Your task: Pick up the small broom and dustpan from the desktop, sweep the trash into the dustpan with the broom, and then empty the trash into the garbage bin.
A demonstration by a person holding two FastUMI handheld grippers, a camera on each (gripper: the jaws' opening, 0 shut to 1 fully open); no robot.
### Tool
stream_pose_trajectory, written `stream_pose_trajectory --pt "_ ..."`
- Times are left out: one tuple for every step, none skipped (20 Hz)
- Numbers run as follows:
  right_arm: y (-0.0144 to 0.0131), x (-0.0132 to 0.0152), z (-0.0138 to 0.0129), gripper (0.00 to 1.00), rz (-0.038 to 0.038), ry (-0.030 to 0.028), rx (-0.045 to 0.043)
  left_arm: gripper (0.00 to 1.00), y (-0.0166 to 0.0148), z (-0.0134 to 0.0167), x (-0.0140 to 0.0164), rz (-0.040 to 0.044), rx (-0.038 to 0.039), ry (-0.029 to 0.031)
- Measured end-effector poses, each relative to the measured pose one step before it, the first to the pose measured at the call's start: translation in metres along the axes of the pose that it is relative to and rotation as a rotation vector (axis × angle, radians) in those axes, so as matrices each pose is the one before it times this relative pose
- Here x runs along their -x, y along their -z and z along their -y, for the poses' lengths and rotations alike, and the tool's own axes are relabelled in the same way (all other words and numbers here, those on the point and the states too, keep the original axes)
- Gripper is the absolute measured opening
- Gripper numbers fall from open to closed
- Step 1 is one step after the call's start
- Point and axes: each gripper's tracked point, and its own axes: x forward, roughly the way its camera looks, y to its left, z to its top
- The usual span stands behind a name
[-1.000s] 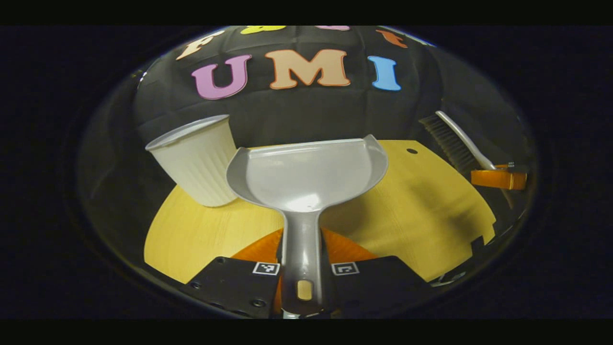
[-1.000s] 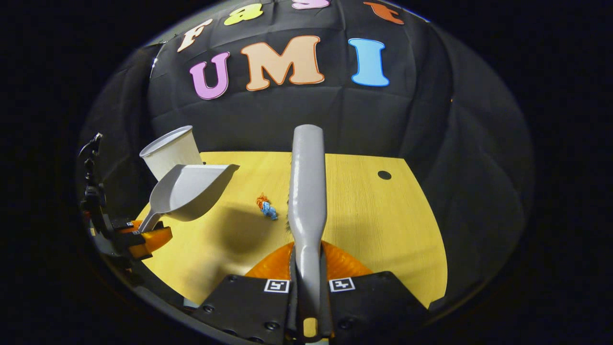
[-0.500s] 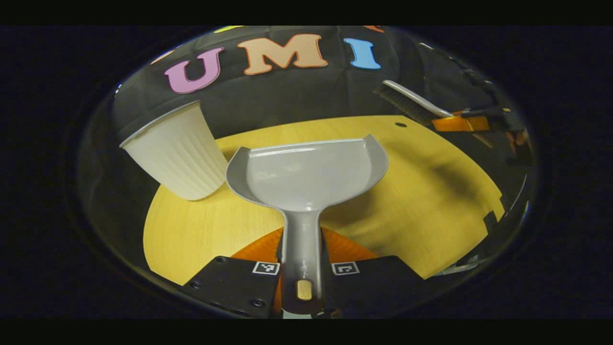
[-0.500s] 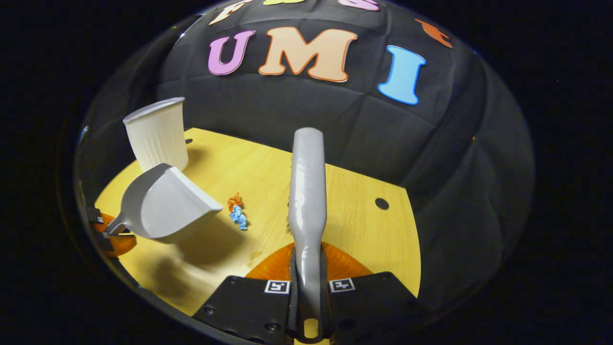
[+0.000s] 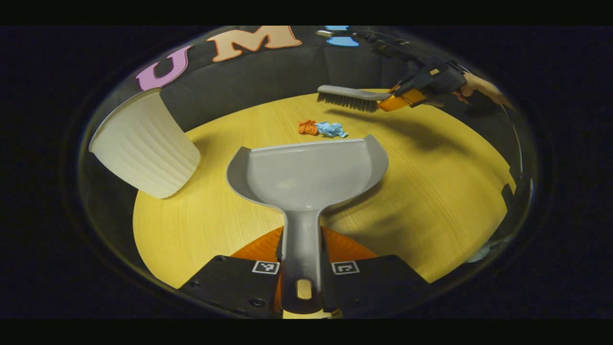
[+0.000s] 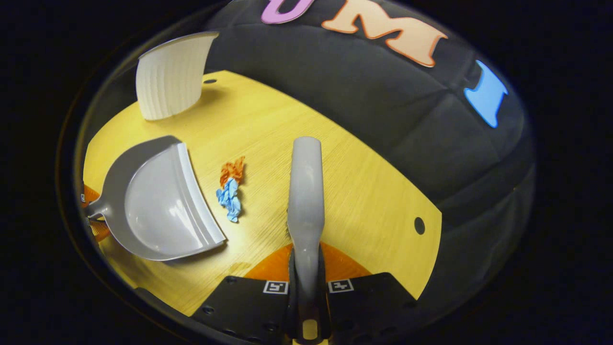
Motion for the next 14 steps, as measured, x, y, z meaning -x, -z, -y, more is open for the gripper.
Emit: stream_pose_trajectory --pt "0.00188 -0.00766 -0.00664 0.14 -0.00658 -0.01105 0.02206 0.27 0.00212 0.00097 -0.00011 -0.00887 -0.00092 0.00809" --pt "0.00124 -0.00405 -0.00461 0.15 -0.01833 -0.0088 0.01748 0.27 0.00029 0.0007 -0.00075 -0.00228 -0.00157 0.00218" --pt "0.00288 -0.00642 -0.00688 0.15 -0.00968 -0.01941 0.00429 0.25 -0.00097 0.00028 -0.00091 0.00455 -0.00419 0.00212" --pt "0.00031 -0.00019 -0.00626 0.12 -0.01155 -0.0218 0.00065 0.25 0.00109 -0.00114 -0.00018 -0.0044 -0.00805 -0.00229" --pt "-0.00103 -0.00004 -0.0049 0.15 -0.0057 -0.02095 0.00959 0.27 -0.002 0.00042 0.00029 0.00548 -0.00875 0.00183" --pt "-0.00336 -0.00171 -0.00523 0.14 -0.00064 -0.02038 0.01764 0.25 0.00086 -0.00015 -0.00063 -0.00137 -0.00771 0.00187" --pt "-0.00083 0.00406 -0.00487 0.14 -0.00219 -0.01625 0.02676 0.25 -0.00057 0.00064 0.00053 -0.0002 -0.00652 0.00262" --pt "-0.00295 0.00355 -0.00581 0.15 -0.00479 -0.02643 0.02455 0.25 -0.00106 0.00044 0.00066 0.00017 -0.0103 0.00115" --pt "-0.00341 0.00453 -0.00838 0.14 0.01053 -0.02817 0.02284 0.27 -0.0007 0.00013 0.00052 0.00178 -0.0057 0.00205" --pt "-0.00448 0.00542 -0.00611 0.15 0.0026 -0.03124 0.01861 0.27 -0.00398 -0.00003 0.0019 -0.00219 -0.00646 0.00084" --pt "-0.00092 0.00877 -0.00313 0.12 -0.0026 -0.03502 0.01826 0.27 -0.00431 0.00007 0.00294 -0.00127 -0.00637 0.00078" --pt "-0.00328 0.00801 -0.00323 0.15 0.00554 -0.03044 0.01902 0.25 -0.00181 0.00089 0.00111 -0.00016 -0.00743 0.00121" --pt "-0.00483 0.00688 -0.00076 0.14 -0.00374 -0.03301 0.00799 0.27 -0.00283 0.00019 0.00124 0.00388 -0.005 0.00166" --pt "-0.00324 0.00775 -0.00249 0.14 -0.01217 -0.03872 -0.0054 0.24 0.00393 -0.00016 -0.00137 -0.00132 -0.0068 0.00127"
